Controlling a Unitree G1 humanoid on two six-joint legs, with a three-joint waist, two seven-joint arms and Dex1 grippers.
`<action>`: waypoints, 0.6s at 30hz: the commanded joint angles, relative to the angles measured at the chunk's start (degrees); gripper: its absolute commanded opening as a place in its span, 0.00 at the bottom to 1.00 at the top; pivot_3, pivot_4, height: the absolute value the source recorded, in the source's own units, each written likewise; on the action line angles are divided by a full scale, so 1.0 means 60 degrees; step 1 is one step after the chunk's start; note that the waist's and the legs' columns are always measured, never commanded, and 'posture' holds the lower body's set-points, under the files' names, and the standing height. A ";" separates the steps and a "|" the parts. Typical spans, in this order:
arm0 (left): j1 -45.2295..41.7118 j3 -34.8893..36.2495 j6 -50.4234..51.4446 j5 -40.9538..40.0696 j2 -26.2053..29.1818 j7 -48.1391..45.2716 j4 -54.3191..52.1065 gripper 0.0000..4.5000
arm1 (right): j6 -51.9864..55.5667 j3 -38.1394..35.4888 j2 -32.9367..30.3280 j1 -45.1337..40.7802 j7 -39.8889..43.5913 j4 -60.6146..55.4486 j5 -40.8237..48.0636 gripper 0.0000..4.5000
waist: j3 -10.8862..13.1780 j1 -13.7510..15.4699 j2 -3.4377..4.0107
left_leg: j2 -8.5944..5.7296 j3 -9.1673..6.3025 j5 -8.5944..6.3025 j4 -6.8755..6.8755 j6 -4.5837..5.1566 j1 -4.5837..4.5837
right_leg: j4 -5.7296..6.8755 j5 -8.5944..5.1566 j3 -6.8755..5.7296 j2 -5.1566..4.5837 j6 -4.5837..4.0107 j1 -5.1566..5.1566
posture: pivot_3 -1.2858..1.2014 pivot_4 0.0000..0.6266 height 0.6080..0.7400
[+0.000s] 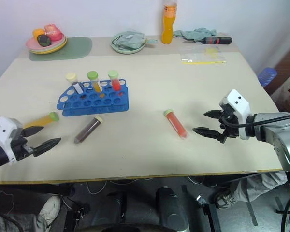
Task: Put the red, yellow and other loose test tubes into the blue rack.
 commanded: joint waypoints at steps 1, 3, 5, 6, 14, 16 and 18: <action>0.0087 0.0345 -0.0066 -0.0101 -0.0060 0.0073 -0.0301 1.00 | -0.0092 -0.0024 0.0111 -0.0294 -0.0205 0.0020 -0.0124 0.97 | 0.0000 -0.0001 0.0000 | 0.0000 0.0000 0.0000 0.0000 0.0000 0.0000 | 0.0000 0.0000 0.0000 0.0000 0.0000 0.0000 | 0.52 0.24 1.00; 0.0129 0.0445 -0.0061 -0.0115 -0.0113 0.0122 -0.0340 1.00 | -0.0048 0.0080 0.0181 -0.0384 -0.0274 0.0022 -0.0155 0.97 | 0.0000 -0.0013 0.0000 | 0.0000 0.0000 0.0000 0.0000 0.0000 0.0001 | 0.0000 0.0000 0.0000 0.0001 0.0000 0.0000 | 0.52 0.24 1.00; 0.0179 0.0549 -0.0033 -0.0156 -0.0134 0.0134 -0.0389 1.00 | 0.0047 0.0230 0.0280 -0.0581 -0.0366 0.0029 -0.0190 0.97 | 0.0000 -0.0023 0.0000 | 0.0001 0.0000 0.0000 -0.0001 0.0000 0.0001 | 0.0000 0.0001 0.0001 0.0002 0.0002 0.0000 | 0.52 0.24 1.00; 0.0208 0.0547 -0.0015 -0.0164 -0.0167 0.0168 -0.0468 1.00 | 0.0108 0.0316 0.0344 -0.0710 -0.0465 0.0071 -0.0233 0.97 | 0.0000 -0.0020 0.0000 | 0.0002 0.0000 0.0000 -0.0001 0.0000 0.0002 | 0.0001 0.0001 0.0002 0.0002 0.0002 -0.0001 | 0.52 0.24 1.00; -0.0301 -0.0457 0.0154 -0.0381 -0.0454 0.0267 -0.1034 1.00 | 0.2420 0.0335 0.0893 -0.1660 -0.1736 -0.1007 0.0433 0.97 | 0.0002 0.0034 0.0004 | 0.0002 0.0001 0.0000 0.0001 0.0000 0.0000 | 0.0002 0.0002 0.0004 0.0002 0.0002 -0.0001 | 0.52 0.24 1.00; -0.0570 -0.0868 0.0229 -0.0417 -0.0564 0.0194 -0.1064 1.00 | 0.3585 0.0448 0.1053 -0.2048 -0.2205 -0.1430 0.0668 0.97 | 0.0001 0.0022 0.0001 | 0.0001 0.0001 0.0000 0.0002 0.0000 -0.0001 | 0.0002 0.0003 0.0004 0.0002 0.0004 -0.0001 | 0.52 0.24 1.00; -0.0858 -0.1467 0.0340 -0.0447 -0.0610 0.0040 -0.1284 1.00 | 0.5085 0.0703 0.1154 -0.2728 -0.2693 -0.1722 0.0824 0.97 | 0.0003 0.0000 0.0006 | 0.0001 0.0001 0.0000 0.0002 0.0000 -0.0001 | 0.0004 0.0003 0.0004 0.0002 0.0004 -0.0001 | 0.52 0.24 1.00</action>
